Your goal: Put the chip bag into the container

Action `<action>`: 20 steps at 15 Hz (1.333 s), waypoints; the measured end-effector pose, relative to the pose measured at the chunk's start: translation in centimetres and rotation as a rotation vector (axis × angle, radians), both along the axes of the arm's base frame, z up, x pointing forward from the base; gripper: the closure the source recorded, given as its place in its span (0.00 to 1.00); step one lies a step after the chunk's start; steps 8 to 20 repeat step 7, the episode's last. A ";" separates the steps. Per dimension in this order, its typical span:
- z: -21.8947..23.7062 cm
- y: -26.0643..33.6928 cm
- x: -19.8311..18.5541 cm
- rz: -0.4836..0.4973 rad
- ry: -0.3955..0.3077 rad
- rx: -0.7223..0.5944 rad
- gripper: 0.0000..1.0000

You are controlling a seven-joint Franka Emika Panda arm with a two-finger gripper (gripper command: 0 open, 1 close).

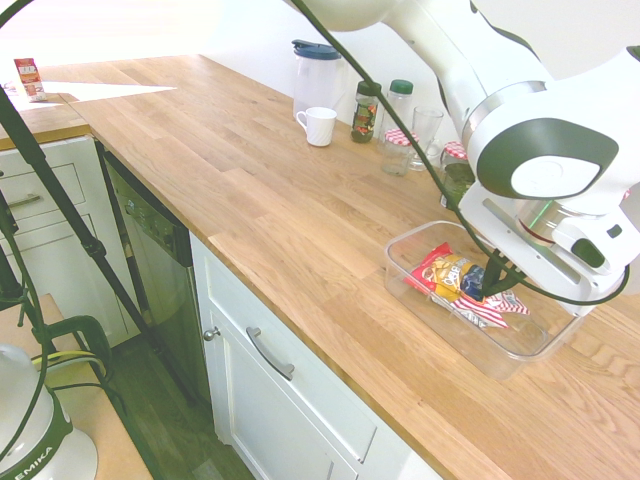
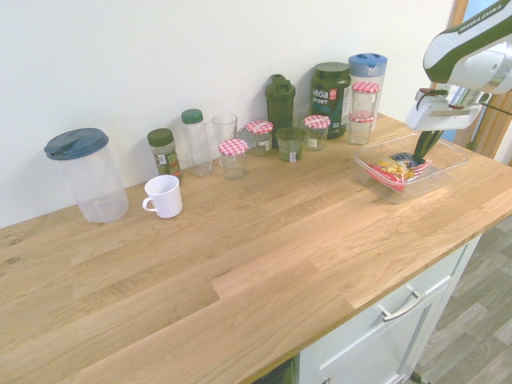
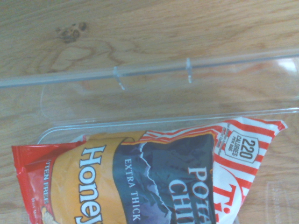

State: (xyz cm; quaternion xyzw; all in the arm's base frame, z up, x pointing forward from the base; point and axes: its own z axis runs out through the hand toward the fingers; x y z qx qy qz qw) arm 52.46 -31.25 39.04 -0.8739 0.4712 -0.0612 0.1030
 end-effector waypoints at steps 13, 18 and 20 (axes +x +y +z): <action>7.3 -1.0 0.2 0.027 -0.065 -0.024 0.00; 7.3 -1.0 0.2 0.027 -0.065 -0.024 0.00; 7.3 -1.0 0.2 0.027 -0.065 -0.024 0.00</action>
